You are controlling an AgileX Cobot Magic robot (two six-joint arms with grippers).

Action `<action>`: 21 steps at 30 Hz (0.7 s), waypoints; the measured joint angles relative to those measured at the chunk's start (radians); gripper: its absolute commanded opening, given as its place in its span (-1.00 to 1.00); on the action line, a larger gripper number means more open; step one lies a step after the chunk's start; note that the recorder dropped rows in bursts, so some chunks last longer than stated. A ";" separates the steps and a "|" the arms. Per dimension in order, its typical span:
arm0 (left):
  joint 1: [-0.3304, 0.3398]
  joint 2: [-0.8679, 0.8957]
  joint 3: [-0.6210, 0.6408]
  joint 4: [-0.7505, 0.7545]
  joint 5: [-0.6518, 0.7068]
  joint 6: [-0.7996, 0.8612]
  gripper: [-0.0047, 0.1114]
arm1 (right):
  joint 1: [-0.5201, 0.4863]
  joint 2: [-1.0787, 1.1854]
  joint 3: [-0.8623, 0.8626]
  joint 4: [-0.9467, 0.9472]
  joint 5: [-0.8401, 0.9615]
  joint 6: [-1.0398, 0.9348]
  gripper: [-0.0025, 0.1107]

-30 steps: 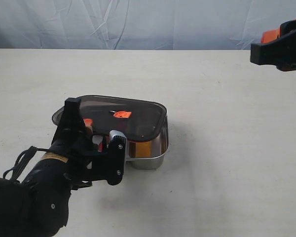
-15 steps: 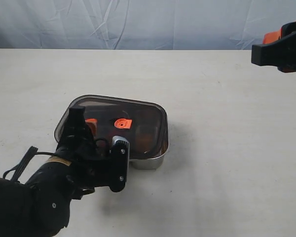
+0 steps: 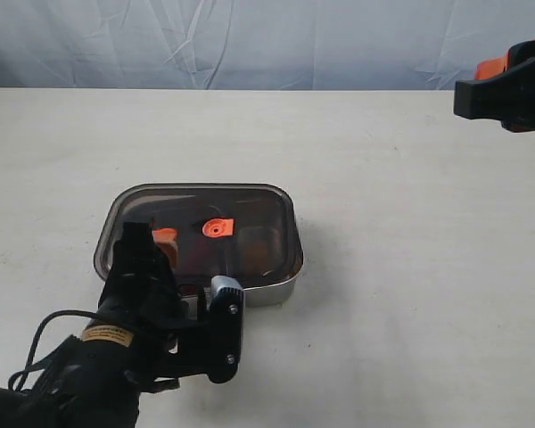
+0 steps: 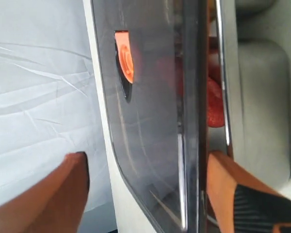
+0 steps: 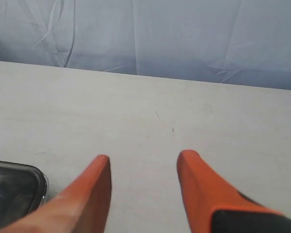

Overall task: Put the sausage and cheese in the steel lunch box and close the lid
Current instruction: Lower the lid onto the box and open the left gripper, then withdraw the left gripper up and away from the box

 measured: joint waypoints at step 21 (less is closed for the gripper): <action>-0.005 -0.399 0.004 -0.001 -0.184 -0.333 -0.54 | 0.000 0.000 0.000 0.007 0.002 0.000 -0.17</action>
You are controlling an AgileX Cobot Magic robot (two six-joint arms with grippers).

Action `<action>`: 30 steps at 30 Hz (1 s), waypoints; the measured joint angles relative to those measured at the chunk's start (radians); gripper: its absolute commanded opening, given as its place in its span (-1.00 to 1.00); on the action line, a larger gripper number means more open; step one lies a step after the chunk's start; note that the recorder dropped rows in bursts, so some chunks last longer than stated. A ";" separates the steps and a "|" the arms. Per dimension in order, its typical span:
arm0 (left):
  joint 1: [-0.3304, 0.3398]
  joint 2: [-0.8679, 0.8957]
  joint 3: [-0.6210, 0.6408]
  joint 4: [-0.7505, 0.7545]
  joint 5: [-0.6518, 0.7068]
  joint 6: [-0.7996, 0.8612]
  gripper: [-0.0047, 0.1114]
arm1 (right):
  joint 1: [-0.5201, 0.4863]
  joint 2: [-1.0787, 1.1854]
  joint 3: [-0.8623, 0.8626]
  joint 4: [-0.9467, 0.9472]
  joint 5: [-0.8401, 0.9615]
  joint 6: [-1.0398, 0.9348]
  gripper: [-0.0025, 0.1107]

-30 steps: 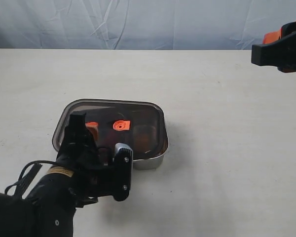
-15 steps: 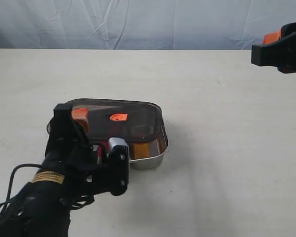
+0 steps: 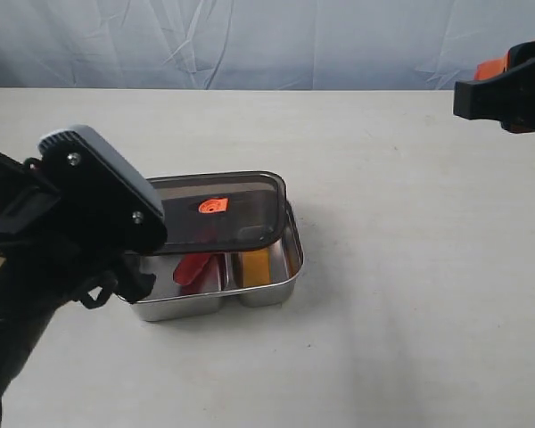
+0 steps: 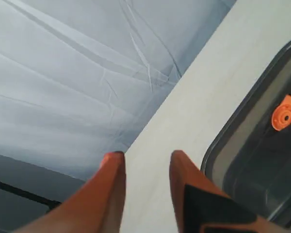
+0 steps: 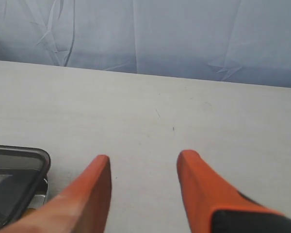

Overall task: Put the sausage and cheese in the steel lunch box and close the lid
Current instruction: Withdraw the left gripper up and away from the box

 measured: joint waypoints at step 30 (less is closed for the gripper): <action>1.438 0.430 -0.498 0.106 1.660 -0.337 -0.91 | 0.000 0.000 0.000 0.019 -0.010 0.000 -0.97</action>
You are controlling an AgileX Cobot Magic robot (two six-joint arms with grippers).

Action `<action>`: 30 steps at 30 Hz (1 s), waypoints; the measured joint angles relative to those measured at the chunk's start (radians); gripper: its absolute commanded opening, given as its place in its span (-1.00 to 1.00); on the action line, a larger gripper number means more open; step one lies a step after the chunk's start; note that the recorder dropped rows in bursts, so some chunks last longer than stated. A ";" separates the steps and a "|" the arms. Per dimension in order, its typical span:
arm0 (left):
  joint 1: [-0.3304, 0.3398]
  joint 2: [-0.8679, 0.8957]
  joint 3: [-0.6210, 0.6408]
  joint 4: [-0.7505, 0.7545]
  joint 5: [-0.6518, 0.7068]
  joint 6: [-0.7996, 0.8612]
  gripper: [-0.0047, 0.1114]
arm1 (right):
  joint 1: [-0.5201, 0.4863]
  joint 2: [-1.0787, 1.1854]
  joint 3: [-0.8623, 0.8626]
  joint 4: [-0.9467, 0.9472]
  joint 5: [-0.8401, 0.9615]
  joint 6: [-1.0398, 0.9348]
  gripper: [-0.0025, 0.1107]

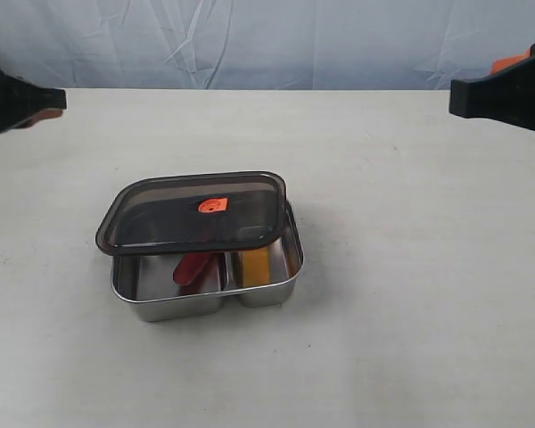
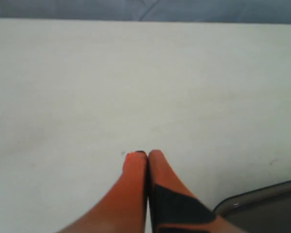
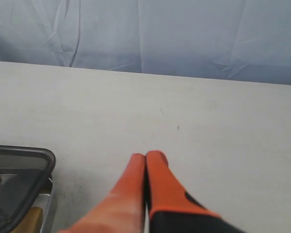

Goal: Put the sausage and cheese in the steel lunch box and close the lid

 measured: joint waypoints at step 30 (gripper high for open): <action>0.002 0.359 -0.234 0.261 0.397 -0.116 -0.91 | 0.000 0.000 0.000 -0.007 0.118 -0.003 -0.97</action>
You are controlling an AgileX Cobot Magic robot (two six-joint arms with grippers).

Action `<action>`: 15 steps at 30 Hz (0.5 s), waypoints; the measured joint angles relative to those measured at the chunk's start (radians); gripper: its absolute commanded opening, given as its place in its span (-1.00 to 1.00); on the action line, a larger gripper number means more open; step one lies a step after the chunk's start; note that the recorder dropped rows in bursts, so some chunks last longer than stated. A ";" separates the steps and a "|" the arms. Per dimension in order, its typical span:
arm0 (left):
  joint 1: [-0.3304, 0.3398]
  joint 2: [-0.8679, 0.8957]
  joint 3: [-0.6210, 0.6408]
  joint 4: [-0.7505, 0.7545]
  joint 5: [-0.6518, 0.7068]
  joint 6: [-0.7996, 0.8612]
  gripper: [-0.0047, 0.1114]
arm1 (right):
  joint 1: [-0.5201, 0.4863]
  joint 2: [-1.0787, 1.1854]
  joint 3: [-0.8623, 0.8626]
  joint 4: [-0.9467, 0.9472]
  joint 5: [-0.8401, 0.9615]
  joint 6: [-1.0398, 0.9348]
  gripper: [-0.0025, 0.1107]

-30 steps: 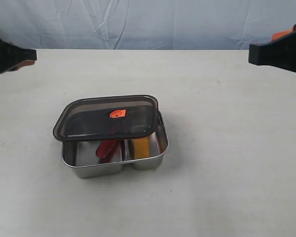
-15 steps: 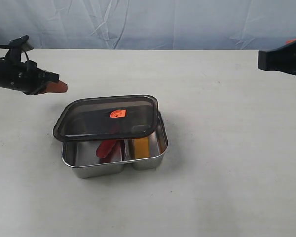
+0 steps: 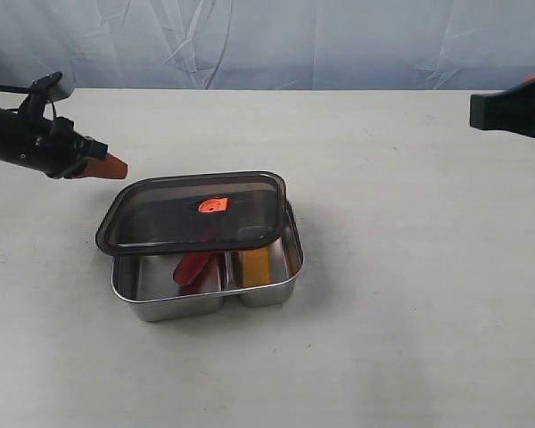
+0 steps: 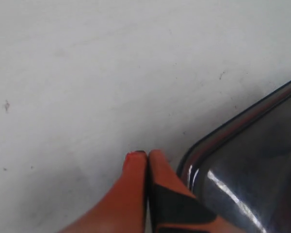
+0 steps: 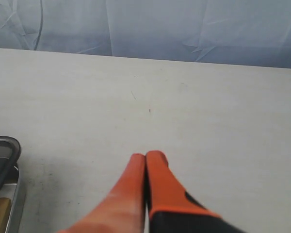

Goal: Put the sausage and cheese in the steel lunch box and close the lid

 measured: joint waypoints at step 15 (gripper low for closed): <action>-0.058 0.002 0.000 0.063 0.037 -0.026 -0.91 | 0.000 0.000 0.000 0.015 0.012 0.000 -0.97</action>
